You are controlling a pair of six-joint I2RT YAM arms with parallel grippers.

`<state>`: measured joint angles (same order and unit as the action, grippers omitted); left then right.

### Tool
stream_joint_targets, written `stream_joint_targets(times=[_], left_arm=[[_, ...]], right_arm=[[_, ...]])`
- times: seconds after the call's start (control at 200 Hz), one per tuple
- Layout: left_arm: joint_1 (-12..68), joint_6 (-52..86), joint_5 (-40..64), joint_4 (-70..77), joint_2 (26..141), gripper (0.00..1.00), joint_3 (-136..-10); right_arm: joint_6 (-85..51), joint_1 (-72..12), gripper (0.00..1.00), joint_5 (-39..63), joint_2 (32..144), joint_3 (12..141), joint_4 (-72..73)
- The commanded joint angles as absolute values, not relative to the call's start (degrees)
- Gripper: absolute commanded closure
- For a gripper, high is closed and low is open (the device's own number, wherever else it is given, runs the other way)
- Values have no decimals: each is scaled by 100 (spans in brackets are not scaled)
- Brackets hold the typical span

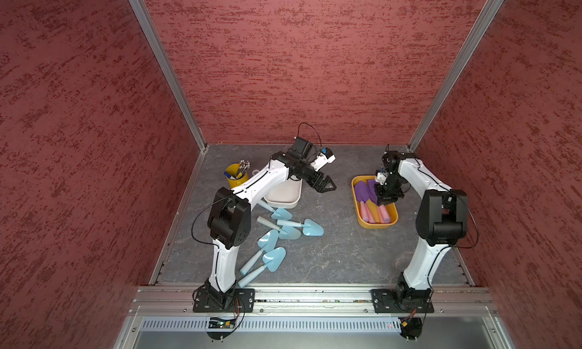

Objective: Sort the small shovels by color and place them into the storage box
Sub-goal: Place the shovel in the storage box.

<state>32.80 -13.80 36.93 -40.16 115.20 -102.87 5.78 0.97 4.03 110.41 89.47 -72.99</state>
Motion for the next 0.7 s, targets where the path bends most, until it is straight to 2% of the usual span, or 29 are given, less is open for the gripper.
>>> stream_joint_targets(times=[0.0, 0.696], left_arm=[[3287, -1459, 3617, -4078, 11551, 0, -10332], [3287, -1518, 3551, -4086, 11469, 0, -10185]], right_arm=[[510, 142, 100, 235, 11169, 9155, -7539], [447, 166, 98, 0, 11513, 9357, -7662]])
